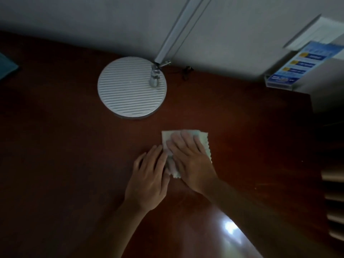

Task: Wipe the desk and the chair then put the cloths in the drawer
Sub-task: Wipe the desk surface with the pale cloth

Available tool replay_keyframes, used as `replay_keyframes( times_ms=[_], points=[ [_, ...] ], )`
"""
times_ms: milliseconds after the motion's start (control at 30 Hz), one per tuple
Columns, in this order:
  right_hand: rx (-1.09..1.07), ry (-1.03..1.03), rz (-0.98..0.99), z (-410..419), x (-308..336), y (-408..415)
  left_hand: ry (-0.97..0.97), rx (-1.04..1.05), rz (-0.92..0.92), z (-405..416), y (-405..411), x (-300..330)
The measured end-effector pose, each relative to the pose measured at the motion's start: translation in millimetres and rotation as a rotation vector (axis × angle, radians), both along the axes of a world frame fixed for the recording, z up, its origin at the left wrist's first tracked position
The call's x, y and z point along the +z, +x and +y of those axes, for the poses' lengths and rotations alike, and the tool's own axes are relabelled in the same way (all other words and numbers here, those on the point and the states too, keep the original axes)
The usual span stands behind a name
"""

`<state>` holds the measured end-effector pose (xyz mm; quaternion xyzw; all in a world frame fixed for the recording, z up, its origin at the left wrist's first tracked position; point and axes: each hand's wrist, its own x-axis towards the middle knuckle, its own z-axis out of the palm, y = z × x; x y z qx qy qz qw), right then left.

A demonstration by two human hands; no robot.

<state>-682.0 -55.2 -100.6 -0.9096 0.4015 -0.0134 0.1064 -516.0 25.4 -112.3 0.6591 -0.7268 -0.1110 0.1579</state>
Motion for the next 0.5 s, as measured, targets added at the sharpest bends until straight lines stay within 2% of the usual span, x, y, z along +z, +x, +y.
replay_keyframes(
  times_ms=[100,133,267,367,500],
  points=[
    [0.143,0.035,0.059,-32,4,-20,0.013,0.011,-0.011,-1,-2,3],
    [0.098,0.033,0.077,-57,2,-18,0.014,0.011,-0.013,-2,-1,4],
    [-0.309,0.043,0.09,-138,-4,20,0.024,0.021,-0.037,-1,-1,4],
    [-0.277,0.032,0.035,-113,-8,42,0.006,0.017,-0.033,-1,1,3],
    [-0.231,-0.022,0.014,-17,-10,13,0.006,0.009,-0.028,-1,1,3]
  ],
)
